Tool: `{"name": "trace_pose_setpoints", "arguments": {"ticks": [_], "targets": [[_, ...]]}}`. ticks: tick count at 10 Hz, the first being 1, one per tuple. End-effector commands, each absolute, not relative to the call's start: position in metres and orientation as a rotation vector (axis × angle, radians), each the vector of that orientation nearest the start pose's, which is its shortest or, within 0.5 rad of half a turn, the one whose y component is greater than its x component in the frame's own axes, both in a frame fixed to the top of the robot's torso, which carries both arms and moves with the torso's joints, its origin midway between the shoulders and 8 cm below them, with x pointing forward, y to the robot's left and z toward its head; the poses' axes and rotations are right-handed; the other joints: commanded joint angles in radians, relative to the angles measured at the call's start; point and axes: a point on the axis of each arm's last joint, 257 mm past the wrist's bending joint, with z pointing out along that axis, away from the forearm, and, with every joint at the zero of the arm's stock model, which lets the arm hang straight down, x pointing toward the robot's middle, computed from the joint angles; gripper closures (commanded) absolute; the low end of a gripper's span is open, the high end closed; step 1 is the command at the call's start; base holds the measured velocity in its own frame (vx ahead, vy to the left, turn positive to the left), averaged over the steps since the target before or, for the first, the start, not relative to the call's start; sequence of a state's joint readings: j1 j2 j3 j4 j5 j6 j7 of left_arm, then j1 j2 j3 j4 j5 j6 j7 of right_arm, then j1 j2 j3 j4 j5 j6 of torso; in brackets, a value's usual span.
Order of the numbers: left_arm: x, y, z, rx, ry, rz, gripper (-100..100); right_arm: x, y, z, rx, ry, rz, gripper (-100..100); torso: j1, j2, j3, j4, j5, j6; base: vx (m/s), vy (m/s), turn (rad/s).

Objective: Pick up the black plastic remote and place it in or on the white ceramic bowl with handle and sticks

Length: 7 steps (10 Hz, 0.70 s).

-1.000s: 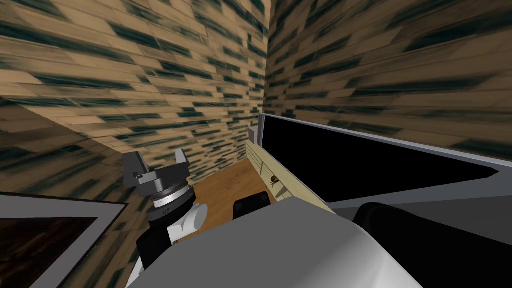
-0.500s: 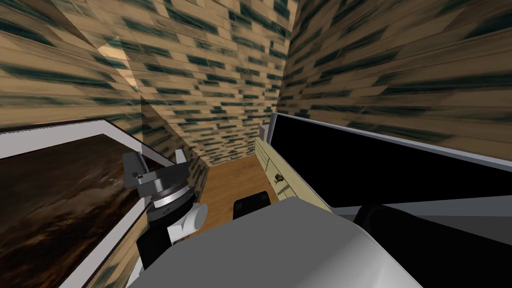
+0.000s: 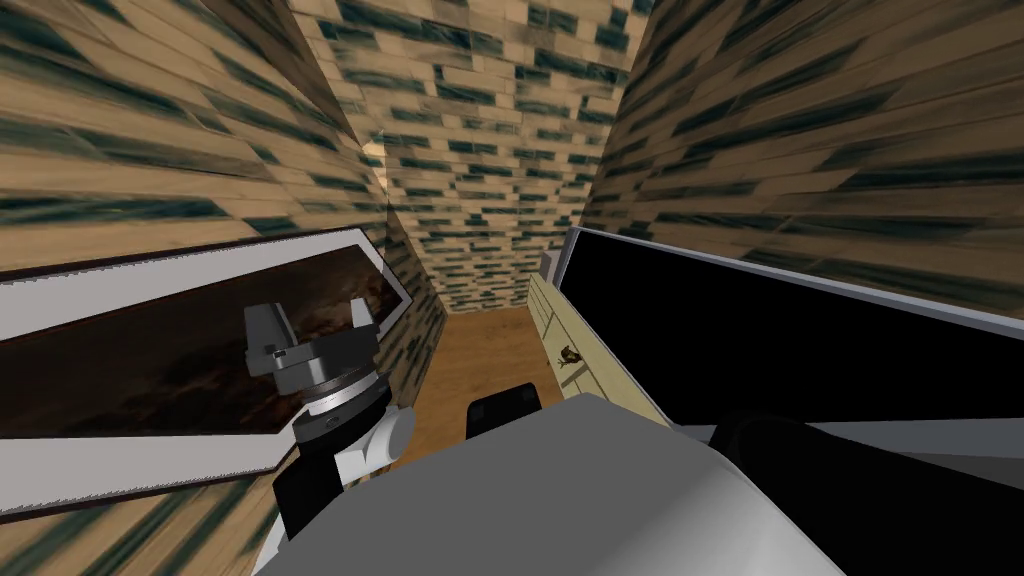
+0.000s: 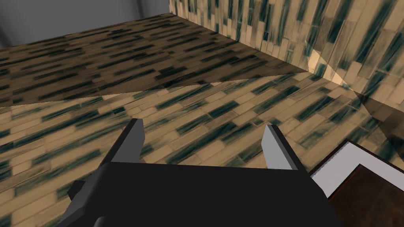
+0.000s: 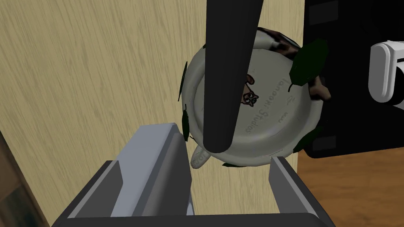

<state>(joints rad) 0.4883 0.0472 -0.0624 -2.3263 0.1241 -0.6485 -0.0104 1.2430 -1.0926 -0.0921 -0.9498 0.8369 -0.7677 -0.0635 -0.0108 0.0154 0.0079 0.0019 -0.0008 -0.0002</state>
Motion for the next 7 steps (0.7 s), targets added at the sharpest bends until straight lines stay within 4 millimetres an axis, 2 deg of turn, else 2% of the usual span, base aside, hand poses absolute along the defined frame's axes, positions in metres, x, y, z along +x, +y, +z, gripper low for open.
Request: {"name": "trace_pose_setpoints", "arguments": {"ticks": [1, 2, 3, 4, 5, 6, 7], "targets": [[0.308, 0.266, 0.072, -0.548, 0.429, -1.478, 0, -0.24, -0.638, -0.358, 0.411, 3.125, -0.083, -100, 0.0, 0.0, 0.0, 0.0, 0.0, 0.0, -0.244, 0.09, 0.422], [0.308, 0.266, 0.072, -0.548, 0.429, -1.478, 0, -0.24, -0.638, -0.358, 0.413, 3.125, -0.083, -100, 0.0, 0.001, 0.001, 0.0, 0.0, 0.0, -0.133, 0.031, 0.417], [0.308, 0.266, 0.071, -0.548, 0.429, -1.478, 0, -0.256, -0.635, -0.352, 0.555, 3.116, -0.086, -100, -0.004, -0.004, -0.002, 0.0, -0.001, 0.0, -0.213, 0.09, 0.487], [0.308, 0.266, 0.072, -0.548, 0.429, -1.478, 0, -0.255, -0.635, -0.352, 0.599, 3.101, -0.087, -100, -0.001, -0.001, -0.001, 0.0, 0.0, 0.0, -0.248, 0.096, 0.406], [0.308, 0.266, 0.072, -0.548, 0.429, -1.478, 0, -0.255, -0.635, -0.352, 0.599, 3.101, -0.087, -100, -0.001, 0.001, 0.001, 0.0, 0.0, 0.0, -0.132, 0.044, 0.297], [0.308, 0.266, 0.071, -0.548, 0.429, -1.478, 0, -0.271, -0.633, -0.344, 0.738, 3.084, -0.095, -100, -0.004, -0.004, -0.002, 0.0, -0.001, 0.001, -0.179, 0.135, 0.463], [0.308, 0.266, 0.071, -0.548, 0.429, -1.478, 0, -0.269, -0.633, -0.345, 0.783, 3.066, -0.095, -100, 0.0, -0.002, -0.001, 0.0, 0.0, 0.0, -0.226, 0.155, 0.457]]}}
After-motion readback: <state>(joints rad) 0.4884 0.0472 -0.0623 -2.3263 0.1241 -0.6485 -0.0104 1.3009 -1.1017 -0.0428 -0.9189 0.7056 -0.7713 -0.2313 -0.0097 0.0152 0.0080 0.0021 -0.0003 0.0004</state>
